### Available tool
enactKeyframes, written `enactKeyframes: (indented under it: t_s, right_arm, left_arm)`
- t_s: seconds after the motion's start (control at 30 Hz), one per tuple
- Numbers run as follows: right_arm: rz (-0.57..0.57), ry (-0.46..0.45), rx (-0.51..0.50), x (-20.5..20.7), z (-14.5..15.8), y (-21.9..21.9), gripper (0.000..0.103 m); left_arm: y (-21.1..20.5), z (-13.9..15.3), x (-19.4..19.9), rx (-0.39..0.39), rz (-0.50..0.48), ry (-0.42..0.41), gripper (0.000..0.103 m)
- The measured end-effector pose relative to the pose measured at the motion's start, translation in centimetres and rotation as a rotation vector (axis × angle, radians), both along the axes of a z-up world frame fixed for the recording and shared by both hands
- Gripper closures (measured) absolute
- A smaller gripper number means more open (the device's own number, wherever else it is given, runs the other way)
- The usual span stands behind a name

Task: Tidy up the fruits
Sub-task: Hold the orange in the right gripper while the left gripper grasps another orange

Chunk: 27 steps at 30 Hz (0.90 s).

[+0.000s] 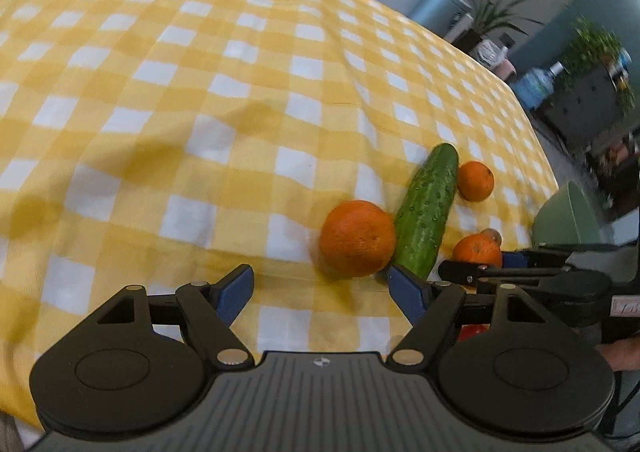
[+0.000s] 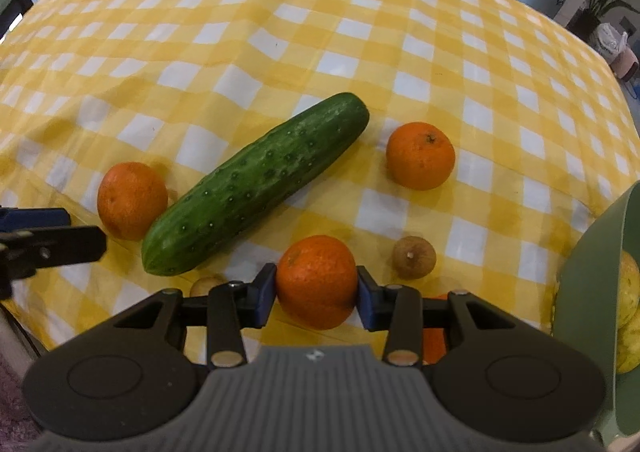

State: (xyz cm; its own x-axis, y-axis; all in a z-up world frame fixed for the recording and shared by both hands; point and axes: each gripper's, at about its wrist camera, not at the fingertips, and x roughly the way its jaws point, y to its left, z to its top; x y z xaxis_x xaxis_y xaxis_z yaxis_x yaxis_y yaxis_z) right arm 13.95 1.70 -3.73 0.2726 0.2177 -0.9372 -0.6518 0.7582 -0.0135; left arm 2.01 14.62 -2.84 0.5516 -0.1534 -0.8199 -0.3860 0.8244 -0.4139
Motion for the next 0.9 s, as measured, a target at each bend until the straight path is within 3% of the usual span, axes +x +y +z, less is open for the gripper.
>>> enactKeyframes:
  t_s: [0.13, 0.27, 0.5, 0.73, 0.9]
  right_arm:
    - [-0.047, -0.025, 0.04, 0.2, -0.1, -0.8, 0.065]
    - [-0.093, -0.045, 0.093, 0.3, 0.1, -1.6, 0.065]
    - [-0.088, -0.065, 0.125, 0.1, 0.0, -2.0, 0.065]
    - [-0.073, -0.048, 0.149, 0.4, -0.5, -2.3, 0.065]
    - [-0.057, -0.053, 0.152, 0.2, -0.5, -2.4, 0.065]
  left_arm:
    - [-1.0, 0.6, -0.1, 0.072, -0.076, -0.018, 0.014]
    - [-1.4, 1.5, -0.5, 0.122, -0.127, -0.088, 0.014]
    - [-2.0, 1.5, -0.5, 0.165, -0.142, -0.194, 0.014]
    - [-2.4, 0.2, 1.2, 0.169, -0.155, -0.152, 0.012]
    - [-2.2, 0.0, 1.4, 0.147, -0.158, -0.17, 0.015]
